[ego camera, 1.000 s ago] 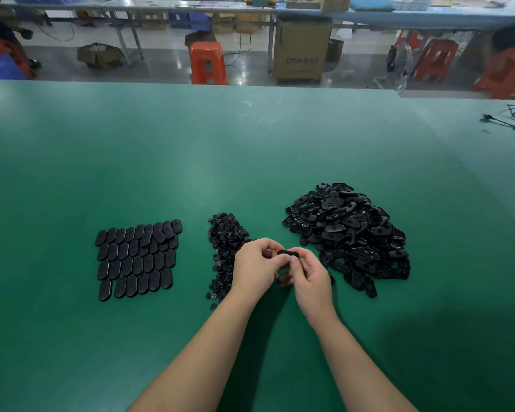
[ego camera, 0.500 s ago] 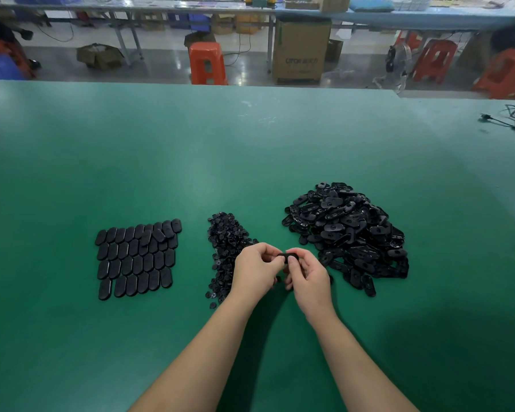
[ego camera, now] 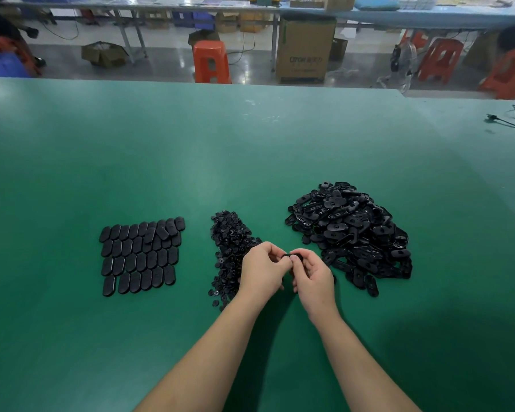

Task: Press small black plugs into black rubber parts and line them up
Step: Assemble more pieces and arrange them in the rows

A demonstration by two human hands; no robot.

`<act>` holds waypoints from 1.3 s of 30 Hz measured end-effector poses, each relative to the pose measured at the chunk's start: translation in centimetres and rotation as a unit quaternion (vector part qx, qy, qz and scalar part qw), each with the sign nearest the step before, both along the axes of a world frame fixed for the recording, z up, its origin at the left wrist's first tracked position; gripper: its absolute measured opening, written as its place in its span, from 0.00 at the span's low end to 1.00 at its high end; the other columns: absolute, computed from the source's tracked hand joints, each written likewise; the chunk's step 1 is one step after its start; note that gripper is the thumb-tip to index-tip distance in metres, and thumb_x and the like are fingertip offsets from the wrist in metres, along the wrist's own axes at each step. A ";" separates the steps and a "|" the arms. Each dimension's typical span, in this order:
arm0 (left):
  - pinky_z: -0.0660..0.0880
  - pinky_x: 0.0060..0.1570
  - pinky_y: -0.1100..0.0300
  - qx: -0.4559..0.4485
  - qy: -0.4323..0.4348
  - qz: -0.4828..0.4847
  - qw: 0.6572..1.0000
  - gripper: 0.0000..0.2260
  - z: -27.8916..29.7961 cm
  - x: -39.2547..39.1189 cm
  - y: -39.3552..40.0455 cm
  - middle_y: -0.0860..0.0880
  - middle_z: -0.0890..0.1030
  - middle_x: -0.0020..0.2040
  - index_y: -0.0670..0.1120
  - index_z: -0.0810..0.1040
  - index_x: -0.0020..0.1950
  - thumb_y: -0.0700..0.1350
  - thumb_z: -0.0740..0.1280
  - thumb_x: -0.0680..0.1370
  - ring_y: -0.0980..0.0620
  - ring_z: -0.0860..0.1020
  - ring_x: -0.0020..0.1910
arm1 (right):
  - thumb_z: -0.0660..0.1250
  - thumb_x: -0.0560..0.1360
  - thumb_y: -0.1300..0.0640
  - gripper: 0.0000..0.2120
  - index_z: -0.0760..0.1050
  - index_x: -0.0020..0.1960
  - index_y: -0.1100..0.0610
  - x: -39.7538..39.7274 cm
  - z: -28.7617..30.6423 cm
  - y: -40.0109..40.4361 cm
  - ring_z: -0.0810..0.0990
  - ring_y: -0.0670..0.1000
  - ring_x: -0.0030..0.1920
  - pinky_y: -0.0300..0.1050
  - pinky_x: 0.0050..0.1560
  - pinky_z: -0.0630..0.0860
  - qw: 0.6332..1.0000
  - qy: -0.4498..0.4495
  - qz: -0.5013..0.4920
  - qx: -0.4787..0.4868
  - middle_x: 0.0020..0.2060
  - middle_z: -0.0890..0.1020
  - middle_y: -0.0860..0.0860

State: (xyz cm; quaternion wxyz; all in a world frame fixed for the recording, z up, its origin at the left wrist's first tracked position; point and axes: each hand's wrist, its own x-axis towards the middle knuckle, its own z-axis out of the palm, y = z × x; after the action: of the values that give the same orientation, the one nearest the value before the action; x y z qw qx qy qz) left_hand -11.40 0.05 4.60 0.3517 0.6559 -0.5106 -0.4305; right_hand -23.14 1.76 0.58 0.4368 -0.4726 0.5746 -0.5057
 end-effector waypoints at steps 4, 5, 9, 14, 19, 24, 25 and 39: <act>0.77 0.26 0.57 -0.022 -0.003 -0.022 1.000 0.02 0.2 0.3 0.2 0.48 0.82 0.40 0.47 0.79 0.44 0.43 0.70 0.76 0.52 0.78 0.24 | 0.66 0.81 0.60 0.07 0.78 0.50 0.49 0.1 -0.1 -0.1 0.80 0.42 0.37 0.43 0.41 0.76 1.000 -0.005 -0.009 -0.008 0.41 0.85 0.48; 0.76 0.27 0.59 -0.030 -0.007 -0.030 0.999 0.02 0.3 0.3 0.3 0.48 0.81 0.40 0.47 0.79 0.44 0.43 0.70 0.76 0.53 0.78 0.25 | 0.66 0.81 0.60 0.06 0.78 0.50 0.50 0.1 -0.2 -0.1 0.83 0.44 0.41 0.43 0.45 0.78 1.000 0.000 -0.012 -0.010 0.42 0.85 0.47; 0.79 0.37 0.54 -0.063 -0.063 -0.065 0.994 0.02 0.1 0.4 0.6 0.53 0.80 0.39 0.49 0.79 0.46 0.43 0.70 0.75 0.51 0.78 0.33 | 0.66 0.81 0.60 0.07 0.77 0.50 0.48 0.2 -0.4 -0.3 0.84 0.45 0.47 0.39 0.50 0.78 1.000 0.003 -0.016 -0.010 0.44 0.85 0.44; 0.76 0.50 0.57 -0.161 -0.202 -0.111 0.960 0.09 -0.3 0.5 0.3 0.52 0.81 0.49 0.48 0.78 0.59 0.45 0.67 0.79 0.53 0.78 0.46 | 0.66 0.82 0.59 0.08 0.78 0.49 0.47 0.1 -0.5 -0.3 0.84 0.44 0.46 0.37 0.48 0.78 1.000 0.000 -0.024 -0.004 0.44 0.86 0.45; 0.77 0.37 0.54 -0.290 -0.341 -0.144 0.882 0.07 -0.4 1.4 0.6 0.52 0.79 0.47 0.49 0.80 0.55 0.48 0.67 0.78 0.50 0.80 0.42 | 0.60 0.84 0.58 0.11 0.80 0.51 0.47 0.0 -0.1 -0.2 0.70 0.46 0.29 0.42 0.30 0.68 0.998 -0.053 -0.031 0.015 0.32 0.79 0.47; 0.74 0.35 0.57 -0.302 -0.339 -0.019 0.891 0.08 0.4 5.4 0.2 0.50 0.79 0.44 0.46 0.83 0.50 0.48 0.73 0.74 0.48 0.79 0.38 | 0.61 0.84 0.56 0.09 0.78 0.56 0.47 0.1 0.5 0.1 0.70 0.48 0.30 0.44 0.29 0.69 0.999 -0.038 -0.022 0.016 0.33 0.79 0.46; 0.73 0.34 0.58 -0.273 -0.336 0.020 0.901 0.09 0.6 6.9 -0.1 0.51 0.79 0.44 0.47 0.83 0.51 0.50 0.73 0.75 0.50 0.78 0.37 | 0.61 0.84 0.56 0.08 0.78 0.56 0.46 0.1 0.6 0.2 0.70 0.48 0.30 0.45 0.31 0.70 0.999 -0.023 -0.016 0.016 0.33 0.79 0.46; 0.76 0.55 0.46 -0.026 -0.311 0.306 0.899 0.12 -1.4 25.2 -1.2 0.46 0.83 0.46 0.46 0.83 0.52 0.53 0.73 0.75 0.41 0.80 0.47 | 0.62 0.83 0.57 0.07 0.78 0.53 0.51 0.6 1.1 0.5 0.69 0.52 0.31 0.51 0.34 0.68 0.999 0.026 -0.011 0.018 0.33 0.79 0.46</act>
State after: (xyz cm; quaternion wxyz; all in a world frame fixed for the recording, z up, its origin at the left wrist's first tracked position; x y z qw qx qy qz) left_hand 13.82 -1.14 3.20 0.3067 0.8708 -0.3793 -0.0622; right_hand -22.59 2.29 1.70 0.4244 -0.4709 0.6000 -0.4880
